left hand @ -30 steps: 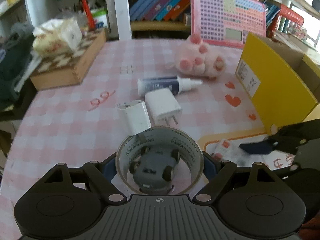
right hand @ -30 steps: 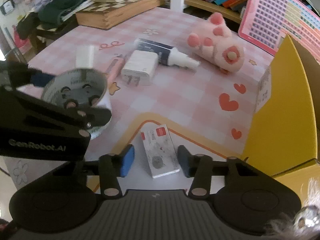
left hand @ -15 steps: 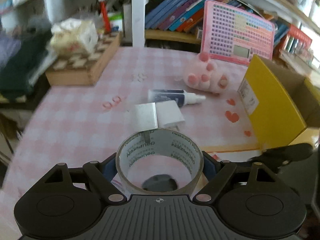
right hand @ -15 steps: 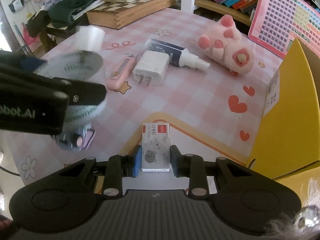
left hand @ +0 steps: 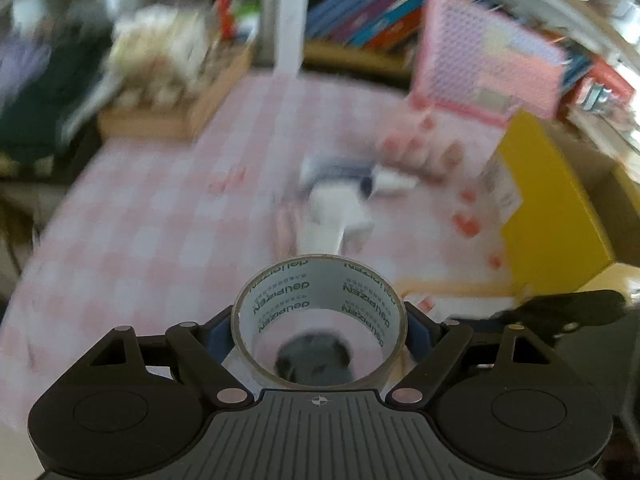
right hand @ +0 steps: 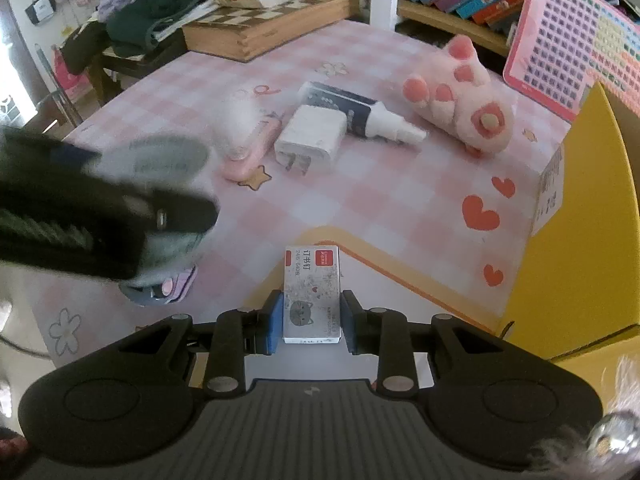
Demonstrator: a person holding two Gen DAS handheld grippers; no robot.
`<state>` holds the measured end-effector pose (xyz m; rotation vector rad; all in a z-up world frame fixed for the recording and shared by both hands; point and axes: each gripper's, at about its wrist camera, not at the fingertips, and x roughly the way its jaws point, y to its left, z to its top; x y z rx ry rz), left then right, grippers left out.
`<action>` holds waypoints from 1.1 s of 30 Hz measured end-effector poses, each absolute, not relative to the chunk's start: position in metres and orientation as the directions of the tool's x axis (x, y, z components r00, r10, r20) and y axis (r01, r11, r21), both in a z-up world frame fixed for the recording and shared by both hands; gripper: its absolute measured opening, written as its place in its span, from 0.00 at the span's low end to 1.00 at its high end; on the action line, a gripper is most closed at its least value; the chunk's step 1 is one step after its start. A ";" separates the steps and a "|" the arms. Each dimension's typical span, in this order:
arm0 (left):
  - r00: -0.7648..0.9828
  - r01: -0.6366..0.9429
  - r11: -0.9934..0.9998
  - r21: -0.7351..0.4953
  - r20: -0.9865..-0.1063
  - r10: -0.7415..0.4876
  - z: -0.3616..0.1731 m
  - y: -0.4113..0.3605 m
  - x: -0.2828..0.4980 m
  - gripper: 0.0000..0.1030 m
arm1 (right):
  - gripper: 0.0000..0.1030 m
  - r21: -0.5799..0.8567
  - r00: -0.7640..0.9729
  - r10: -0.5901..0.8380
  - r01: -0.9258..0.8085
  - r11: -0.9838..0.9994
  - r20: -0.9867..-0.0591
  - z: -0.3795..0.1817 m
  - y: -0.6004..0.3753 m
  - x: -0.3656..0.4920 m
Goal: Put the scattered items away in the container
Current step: 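Lift the tape roll off the toy car with the left tool while the right tool lifts the card box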
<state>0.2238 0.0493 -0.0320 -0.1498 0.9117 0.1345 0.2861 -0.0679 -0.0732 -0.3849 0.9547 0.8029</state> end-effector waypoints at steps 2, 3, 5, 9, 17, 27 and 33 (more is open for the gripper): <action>0.617 -0.165 0.984 -0.069 -0.786 0.049 -0.030 0.047 0.224 0.82 | 0.27 0.049 0.321 0.431 -0.753 0.656 -0.843 -0.074 -0.067 0.286; 0.611 -0.181 0.979 -0.097 -0.791 0.034 -0.032 0.051 0.224 0.82 | 0.27 0.050 0.319 0.432 -0.754 0.655 -0.843 -0.074 -0.067 0.286; 0.610 -0.199 0.974 -0.112 -0.792 0.034 -0.035 0.054 0.221 0.82 | 0.27 0.049 0.324 0.435 -0.753 0.656 -0.840 -0.073 -0.067 0.285; 0.617 -0.208 0.972 -0.111 -0.786 0.043 -0.034 0.057 0.219 0.82 | 0.27 0.044 0.331 0.431 -0.749 0.661 -0.840 -0.072 -0.068 0.285; 0.653 -0.177 0.978 -0.109 -0.756 0.034 -0.028 0.054 0.207 0.82 | 0.27 0.016 0.374 0.436 -0.745 0.667 -0.818 -0.060 -0.073 0.271; 0.694 -0.092 0.989 -0.114 -0.720 -0.018 -0.017 0.047 0.185 0.82 | 0.27 -0.004 0.453 0.429 -0.692 0.722 -0.781 -0.039 -0.089 0.241; 0.706 -0.041 0.991 -0.125 -0.706 -0.059 -0.012 0.045 0.163 0.82 | 0.27 -0.004 0.486 0.415 -0.653 0.757 -0.769 -0.027 -0.098 0.216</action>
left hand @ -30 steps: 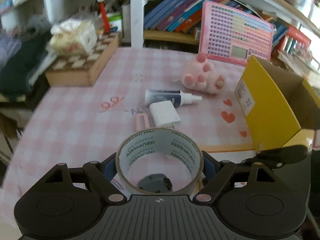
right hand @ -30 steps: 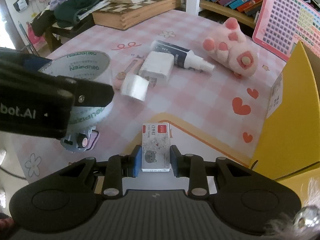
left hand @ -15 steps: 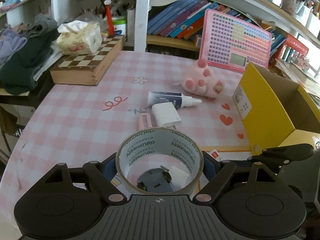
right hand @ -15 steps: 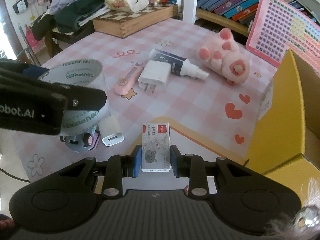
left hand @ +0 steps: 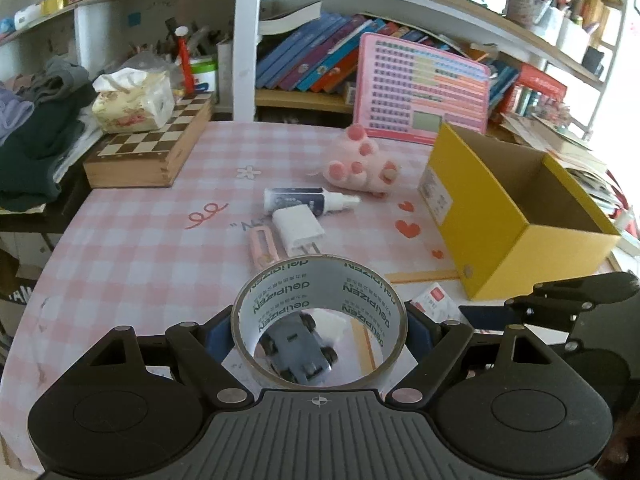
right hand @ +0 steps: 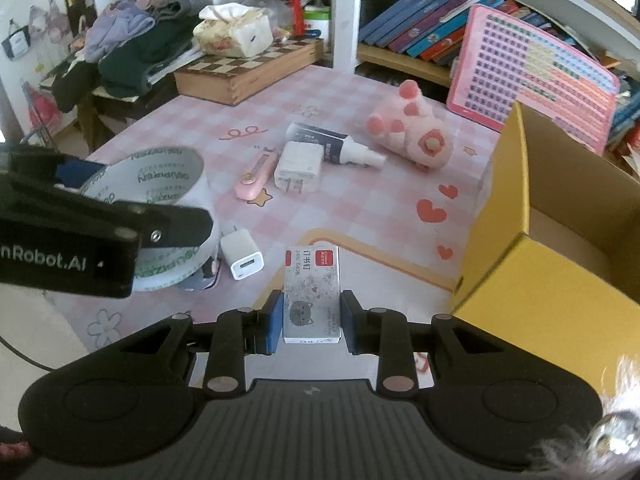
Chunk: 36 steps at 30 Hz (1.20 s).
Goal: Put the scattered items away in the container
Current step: 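Lift the tape roll off the toy car with the left tool while the right tool lifts the card box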
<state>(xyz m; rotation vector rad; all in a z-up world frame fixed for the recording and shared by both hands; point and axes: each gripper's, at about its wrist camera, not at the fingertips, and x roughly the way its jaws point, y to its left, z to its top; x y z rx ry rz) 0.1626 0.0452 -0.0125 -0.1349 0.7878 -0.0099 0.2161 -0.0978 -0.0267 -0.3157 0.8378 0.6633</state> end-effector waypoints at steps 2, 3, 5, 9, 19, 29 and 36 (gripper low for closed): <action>0.713 -0.024 0.992 -0.127 -0.697 -0.072 -0.009 0.045 0.154 0.82 | 0.27 0.000 0.495 0.411 -0.639 0.769 -0.766 -0.023 -0.101 0.207; 0.716 -0.016 0.992 -0.129 -0.694 -0.078 -0.008 0.045 0.151 0.82 | 0.27 0.000 0.499 0.409 -0.633 0.774 -0.765 -0.022 -0.102 0.202; 0.721 0.001 0.992 -0.129 -0.687 -0.090 -0.005 0.045 0.143 0.82 | 0.27 -0.001 0.508 0.404 -0.623 0.782 -0.761 -0.019 -0.103 0.191; 0.725 0.034 0.991 -0.129 -0.679 -0.113 -0.001 0.043 0.129 0.82 | 0.27 -0.006 0.528 0.397 -0.606 0.795 -0.751 -0.014 -0.106 0.171; 0.732 0.101 0.988 -0.117 -0.664 -0.153 0.006 0.040 0.096 0.82 | 0.27 -0.004 0.560 0.368 -0.553 0.833 -0.742 -0.008 -0.115 0.132; 0.727 0.167 0.979 -0.118 -0.656 -0.203 0.007 0.033 0.070 0.82 | 0.27 -0.006 0.585 0.335 -0.503 0.864 -0.739 -0.007 -0.126 0.096; 0.722 0.198 0.972 -0.123 -0.653 -0.229 0.005 0.029 0.057 0.82 | 0.27 -0.016 0.601 0.313 -0.477 0.879 -0.736 -0.006 -0.131 0.078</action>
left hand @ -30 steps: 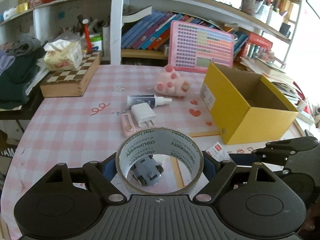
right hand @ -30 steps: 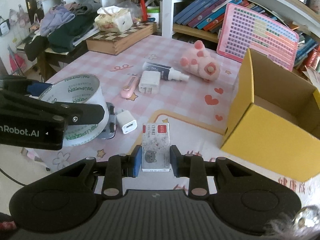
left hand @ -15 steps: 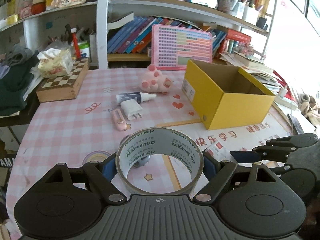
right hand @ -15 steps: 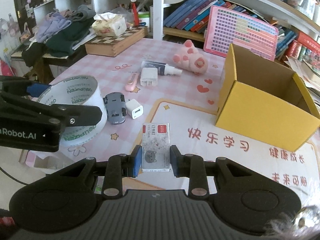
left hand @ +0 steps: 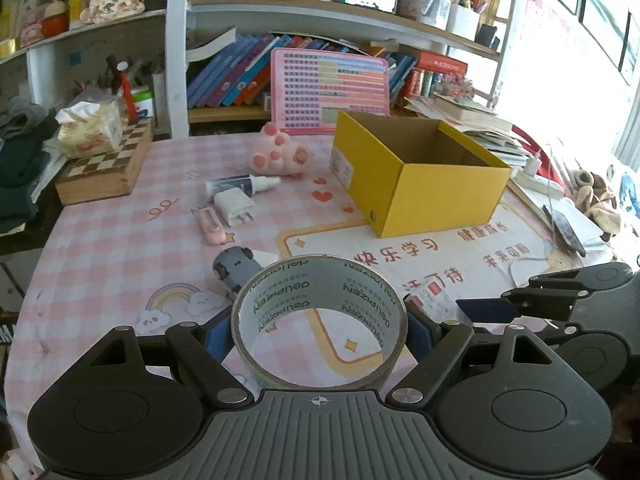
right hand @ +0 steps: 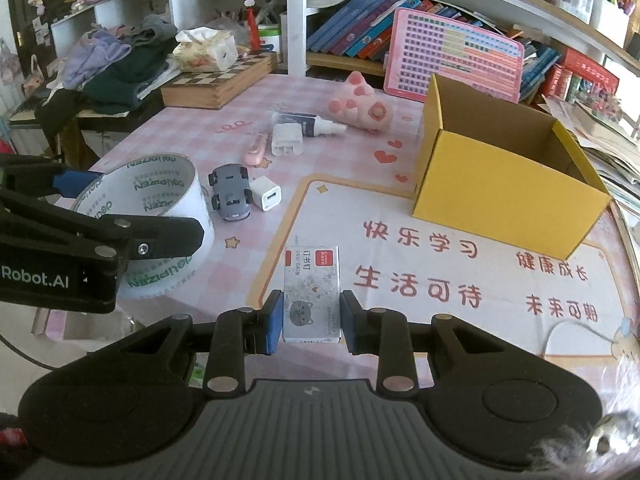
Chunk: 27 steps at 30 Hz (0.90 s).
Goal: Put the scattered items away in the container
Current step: 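Lift the tape roll off the toy car with the left tool while the right tool lifts the card box, then carry the tape roll and card box over the yellow box with both tools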
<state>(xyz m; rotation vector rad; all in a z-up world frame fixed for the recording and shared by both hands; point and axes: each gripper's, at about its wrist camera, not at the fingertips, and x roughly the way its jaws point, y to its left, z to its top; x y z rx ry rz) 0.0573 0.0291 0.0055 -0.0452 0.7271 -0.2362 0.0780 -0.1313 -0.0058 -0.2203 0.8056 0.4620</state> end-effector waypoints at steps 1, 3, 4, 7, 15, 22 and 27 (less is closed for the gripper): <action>0.721 0.203 0.971 -0.124 -0.653 -0.234 0.005 0.028 0.057 0.82 | 0.27 -0.017 0.602 0.309 -0.474 0.881 -0.736 -0.006 -0.132 0.076; 0.718 0.214 0.969 -0.125 -0.652 -0.242 0.005 0.026 0.054 0.82 | 0.27 -0.020 0.605 0.300 -0.464 0.886 -0.737 -0.006 -0.134 0.072; 0.717 0.218 0.968 -0.125 -0.652 -0.246 0.005 0.025 0.054 0.82 | 0.27 -0.021 0.606 0.296 -0.460 0.888 -0.738 -0.006 -0.135 0.071; 0.712 0.234 0.964 -0.128 -0.652 -0.259 0.004 0.021 0.052 0.82 | 0.27 -0.021 0.609 0.285 -0.445 0.895 -0.740 -0.007 -0.140 0.067; 0.706 0.276 0.953 -0.124 -0.647 -0.288 0.005 0.009 0.052 0.82 | 0.27 -0.022 0.625 0.256 -0.402 0.916 -0.737 -0.006 -0.154 0.063; 0.698 0.314 0.941 -0.124 -0.642 -0.318 0.006 -0.008 0.059 0.82 | 0.27 -0.026 0.629 0.226 -0.366 0.930 -0.744 -0.007 -0.172 0.065; 0.687 0.347 0.930 -0.118 -0.644 -0.338 0.007 -0.023 0.063 0.82 | 0.27 -0.018 0.628 0.202 -0.325 0.945 -0.751 -0.009 -0.188 0.066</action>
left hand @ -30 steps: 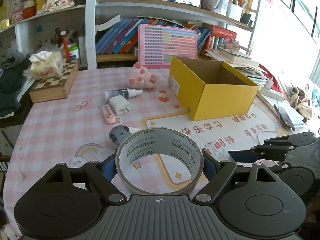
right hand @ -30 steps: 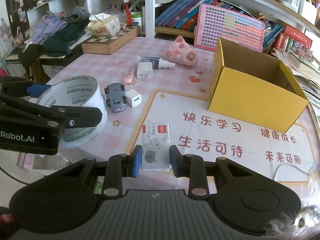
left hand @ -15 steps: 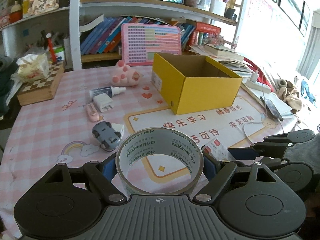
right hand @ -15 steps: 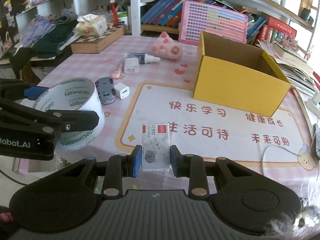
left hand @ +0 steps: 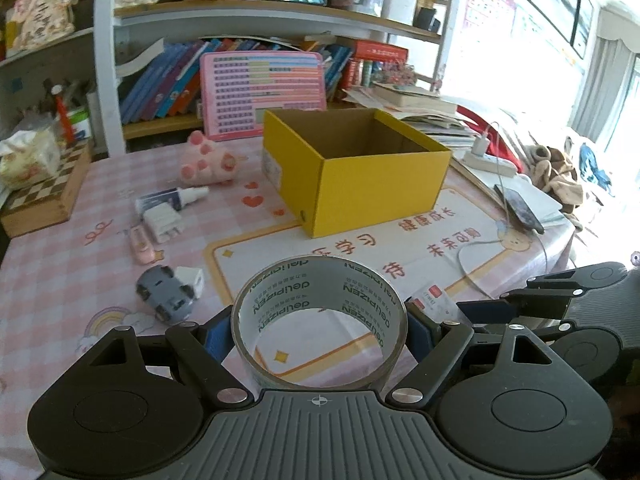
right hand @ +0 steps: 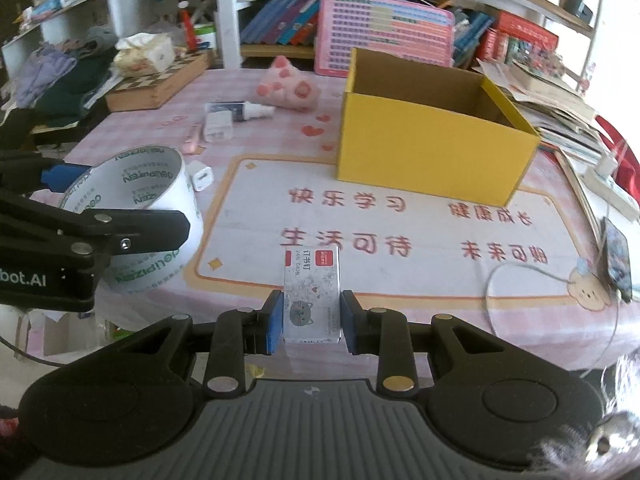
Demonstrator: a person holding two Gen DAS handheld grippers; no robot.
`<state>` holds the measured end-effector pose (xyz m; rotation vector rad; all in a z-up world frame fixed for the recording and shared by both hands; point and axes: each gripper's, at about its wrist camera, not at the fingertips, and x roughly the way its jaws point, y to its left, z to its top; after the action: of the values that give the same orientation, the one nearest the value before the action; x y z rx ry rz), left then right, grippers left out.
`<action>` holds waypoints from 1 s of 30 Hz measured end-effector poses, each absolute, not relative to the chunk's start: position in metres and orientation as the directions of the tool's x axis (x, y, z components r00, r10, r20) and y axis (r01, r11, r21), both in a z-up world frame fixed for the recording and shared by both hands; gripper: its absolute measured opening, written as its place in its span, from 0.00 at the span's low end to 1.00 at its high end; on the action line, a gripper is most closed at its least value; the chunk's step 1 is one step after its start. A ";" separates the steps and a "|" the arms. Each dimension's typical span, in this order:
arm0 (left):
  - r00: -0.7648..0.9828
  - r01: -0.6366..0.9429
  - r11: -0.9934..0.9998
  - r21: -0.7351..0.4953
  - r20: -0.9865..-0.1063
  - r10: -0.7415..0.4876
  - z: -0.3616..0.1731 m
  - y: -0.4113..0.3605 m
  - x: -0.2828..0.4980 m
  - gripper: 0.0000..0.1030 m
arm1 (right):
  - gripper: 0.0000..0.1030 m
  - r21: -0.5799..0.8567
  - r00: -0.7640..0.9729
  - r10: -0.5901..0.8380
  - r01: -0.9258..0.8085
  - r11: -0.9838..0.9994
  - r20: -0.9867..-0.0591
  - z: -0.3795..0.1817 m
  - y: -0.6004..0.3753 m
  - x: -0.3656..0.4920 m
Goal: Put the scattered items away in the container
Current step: 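Carry the tape roll and card box over the yellow box with both tools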
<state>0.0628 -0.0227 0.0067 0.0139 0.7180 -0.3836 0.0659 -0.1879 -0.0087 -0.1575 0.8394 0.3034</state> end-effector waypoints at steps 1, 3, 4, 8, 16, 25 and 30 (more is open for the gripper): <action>0.685 0.352 0.929 -0.118 -0.644 -0.341 0.007 -0.025 0.064 0.82 | 0.27 -0.017 0.630 0.197 -0.318 0.948 -0.751 -0.009 -0.191 0.066; 0.679 0.366 0.923 -0.116 -0.646 -0.350 0.007 -0.032 0.065 0.82 | 0.27 -0.017 0.632 0.188 -0.304 0.953 -0.752 -0.009 -0.198 0.066; 0.675 0.372 0.921 -0.117 -0.647 -0.354 0.006 -0.034 0.066 0.82 | 0.27 -0.016 0.632 0.185 -0.297 0.955 -0.752 -0.009 -0.201 0.066; 0.659 0.404 0.908 -0.114 -0.651 -0.375 0.005 -0.048 0.071 0.82 | 0.27 -0.014 0.636 0.166 -0.268 0.963 -0.754 -0.009 -0.214 0.065; 0.637 0.456 0.883 -0.111 -0.652 -0.411 0.005 -0.069 0.082 0.82 | 0.27 -0.013 0.637 0.125 -0.208 0.978 -0.761 -0.010 -0.235 0.069; 0.615 0.499 0.859 -0.112 -0.653 -0.443 0.005 -0.087 0.095 0.82 | 0.27 -0.009 0.628 0.095 -0.159 0.987 -0.772 -0.010 -0.254 0.081; 0.605 0.507 0.853 -0.123 -0.655 -0.453 0.002 -0.093 0.105 0.82 | 0.27 -0.017 0.621 0.088 -0.161 0.987 -0.779 -0.010 -0.259 0.090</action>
<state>0.1051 -0.0935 0.0022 0.0782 0.7348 -0.5560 0.0904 -0.2590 -0.0103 -0.0885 0.8891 0.1433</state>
